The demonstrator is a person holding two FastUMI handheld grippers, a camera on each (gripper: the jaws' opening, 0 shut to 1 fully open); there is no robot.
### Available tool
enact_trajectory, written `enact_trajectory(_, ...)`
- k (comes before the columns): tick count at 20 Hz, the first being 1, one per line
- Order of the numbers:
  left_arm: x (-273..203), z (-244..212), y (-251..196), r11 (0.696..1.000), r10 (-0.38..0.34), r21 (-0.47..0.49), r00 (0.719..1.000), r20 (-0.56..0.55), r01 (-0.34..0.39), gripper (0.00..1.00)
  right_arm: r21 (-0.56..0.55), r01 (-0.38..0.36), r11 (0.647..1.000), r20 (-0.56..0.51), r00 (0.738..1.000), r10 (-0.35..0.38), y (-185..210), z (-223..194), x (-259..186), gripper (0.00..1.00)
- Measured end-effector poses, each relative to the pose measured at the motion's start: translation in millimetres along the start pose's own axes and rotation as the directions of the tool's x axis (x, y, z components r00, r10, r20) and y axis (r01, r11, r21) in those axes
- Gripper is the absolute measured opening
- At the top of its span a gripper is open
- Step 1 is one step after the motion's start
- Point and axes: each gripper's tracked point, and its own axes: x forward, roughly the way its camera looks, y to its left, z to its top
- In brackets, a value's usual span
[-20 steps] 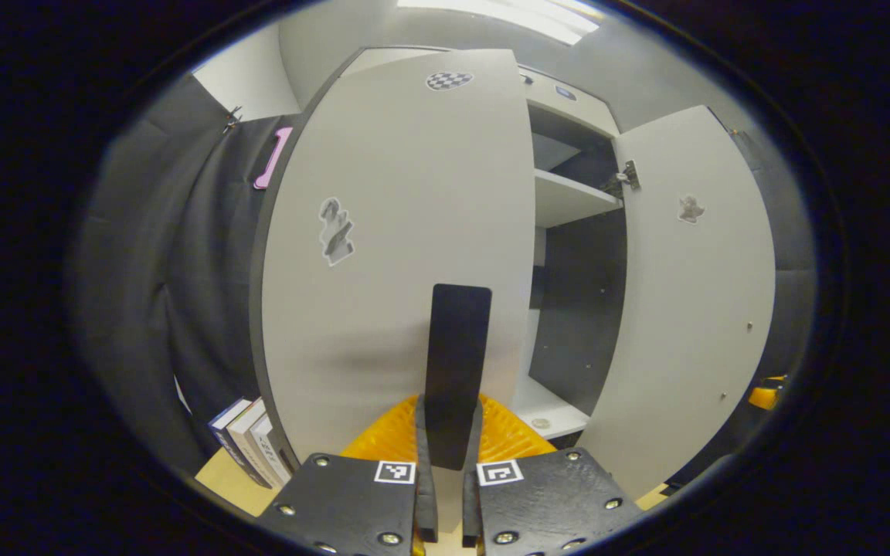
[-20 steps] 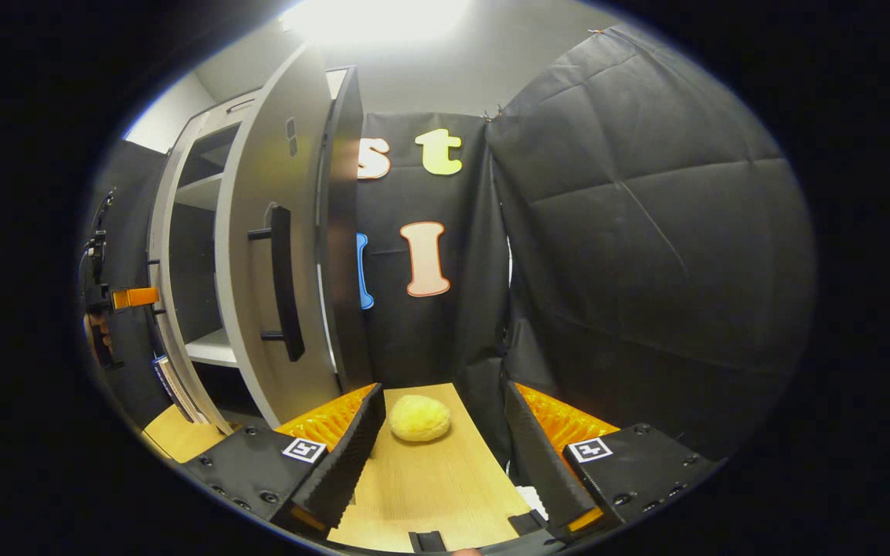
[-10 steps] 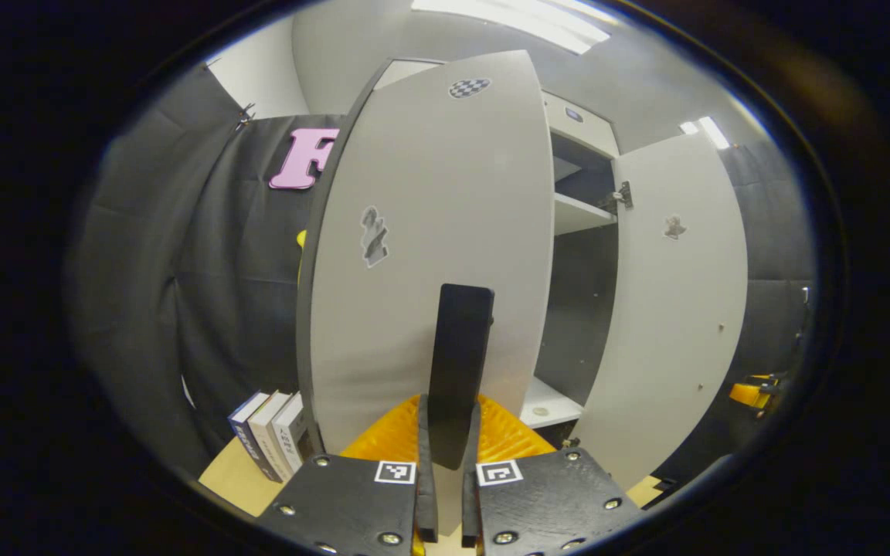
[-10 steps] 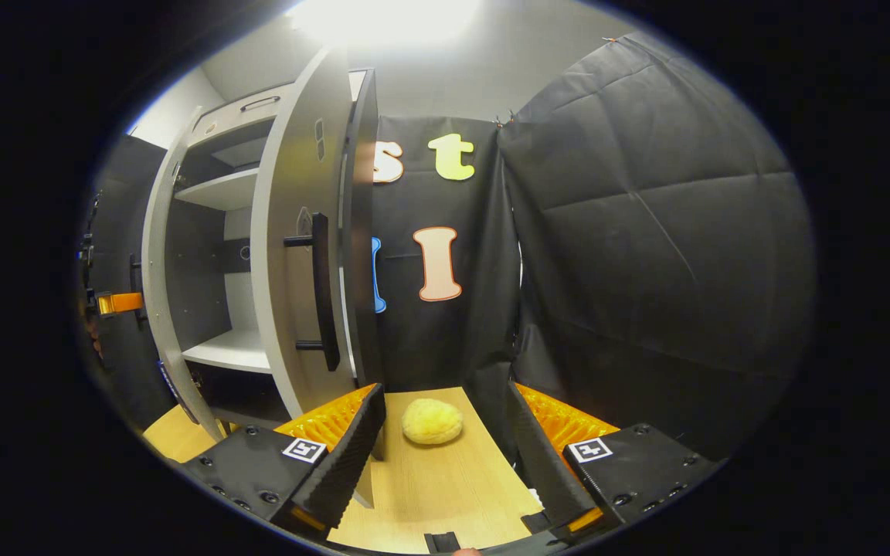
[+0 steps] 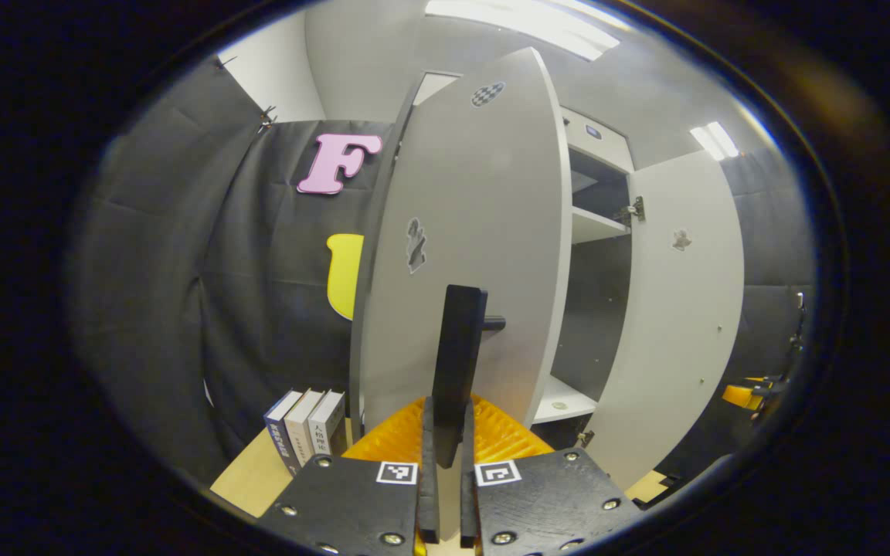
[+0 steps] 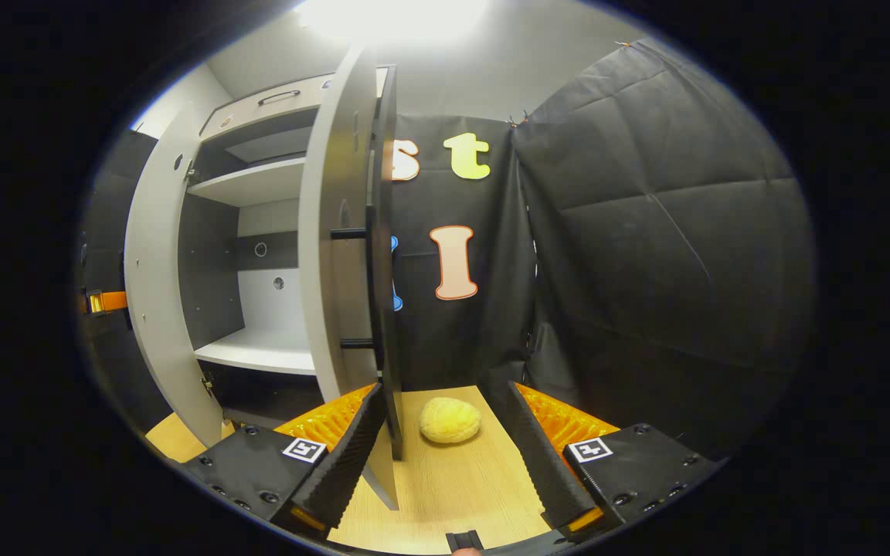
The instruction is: Open the right door of the double-door shoe cabinet with the right hand, and open the left door with the left hand.
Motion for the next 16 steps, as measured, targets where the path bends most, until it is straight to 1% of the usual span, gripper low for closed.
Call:
enact_trajectory(3, -1, -3, 5, 1.000, 0.014, -0.013, 1.000, -0.011, -0.014, 0.12, -0.011, -0.007, 1.000, 0.011, 1.000, 0.007, 9, 4, -3, 0.98)
enact_trajectory(4, 0, -2, 8, 0.999, 0.032, -0.005, 0.999, -0.007, -0.032, 0.10, -0.013, -0.005, 1.000, 0.016, 1.000, 0.005, 11, 6, -3, 0.96)
enact_trajectory(5, 0, -3, 15, 0.999, 0.048, 0.020, 0.999, -0.007, -0.048, 0.05, -0.012, -0.003, 1.000, 0.018, 1.000, 0.004, 12, 6, -3, 0.96)
enact_trajectory(6, -2, -3, 24, 0.996, 0.068, 0.050, 0.998, -0.010, -0.067, 0.06, -0.009, -0.003, 1.000, 0.020, 1.000, 0.003, 14, 7, -3, 0.96)
enact_trajectory(8, -7, -7, 38, 0.992, 0.102, 0.076, 0.995, -0.022, -0.100, 0.05, -0.005, -0.007, 1.000, 0.026, 1.000, 0.007, 19, 10, -4, 0.98)
enact_trajectory(9, -7, -5, 42, 0.990, 0.120, 0.082, 0.993, -0.013, -0.119, 0.05, -0.008, -0.005, 1.000, 0.029, 1.000, 0.005, 20, 10, -4, 0.96)
enact_trajectory(10, -6, -2, 49, 0.986, 0.145, 0.087, 0.989, -0.003, -0.145, 0.05, -0.013, -0.003, 1.000, 0.030, 1.000, 0.003, 22, 10, -5, 0.96)
enact_trajectory(11, -5, -3, 57, 0.978, 0.183, 0.097, 0.983, 0.007, -0.183, 0.05, -0.016, -0.002, 1.000, 0.030, 1.000, 0.003, 23, 9, -4, 0.98)
enact_trajectory(12, -8, 0, 72, 0.962, 0.242, 0.126, 0.970, 0.021, -0.242, 0.05, -0.018, -0.002, 1.000, 0.029, 1.000, 0.003, 25, 8, -6, 0.96)
enact_trajectory(13, -8, 2, 84, 0.949, 0.273, 0.153, 0.961, 0.034, -0.275, 0.03, -0.019, -0.003, 1.000, 0.028, 1.000, 0.003, 25, 7, -6, 0.96)
enact_trajectory(15, -5, 1, 66, 0.971, 0.212, 0.105, 0.977, 0.035, -0.215, 0.05, -0.017, -0.002, 1.000, 0.028, 1.000, 0.003, 24, 8, -7, 0.96)
enact_trajectory(16, -3, 1, 64, 0.968, 0.218, 0.120, 0.976, 0.032, -0.220, 0.05, -0.015, 0.000, 1.000, 0.030, 1.000, 0.001, 24, 9, -8, 0.98)
